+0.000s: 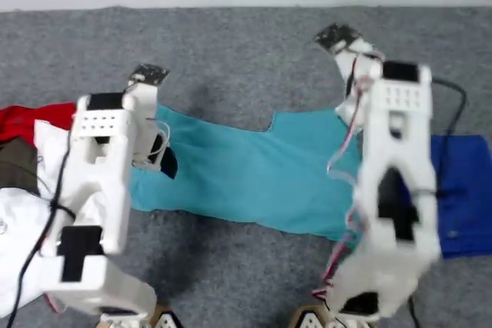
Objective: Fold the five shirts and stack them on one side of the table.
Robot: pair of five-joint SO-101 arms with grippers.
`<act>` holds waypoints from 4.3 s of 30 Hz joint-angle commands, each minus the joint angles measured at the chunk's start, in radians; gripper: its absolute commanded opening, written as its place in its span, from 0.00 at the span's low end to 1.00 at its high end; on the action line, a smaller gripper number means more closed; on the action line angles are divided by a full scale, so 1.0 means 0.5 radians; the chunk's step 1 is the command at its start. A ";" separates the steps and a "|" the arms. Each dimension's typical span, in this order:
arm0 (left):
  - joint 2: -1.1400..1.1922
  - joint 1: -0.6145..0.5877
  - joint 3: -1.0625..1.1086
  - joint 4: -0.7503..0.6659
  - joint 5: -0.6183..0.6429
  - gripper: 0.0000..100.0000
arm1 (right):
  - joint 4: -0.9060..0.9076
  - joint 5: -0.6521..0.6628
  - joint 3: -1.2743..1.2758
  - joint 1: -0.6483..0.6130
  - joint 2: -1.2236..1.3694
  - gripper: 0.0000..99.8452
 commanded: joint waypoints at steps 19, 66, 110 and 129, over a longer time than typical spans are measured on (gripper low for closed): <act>-0.110 -0.034 -0.072 0.123 -0.101 0.24 | 0.738 0.703 -2.633 0.011 2.015 0.21; -0.123 -0.037 -0.072 0.150 -0.104 0.24 | 0.753 0.387 -1.522 -0.075 1.048 0.01; -0.126 -0.021 -0.084 0.193 -0.083 0.24 | -0.354 -0.331 1.412 -0.201 -1.023 0.24; 0.746 -0.160 -0.879 0.144 0.562 0.25 | -0.293 -0.681 1.854 -0.075 -1.352 0.24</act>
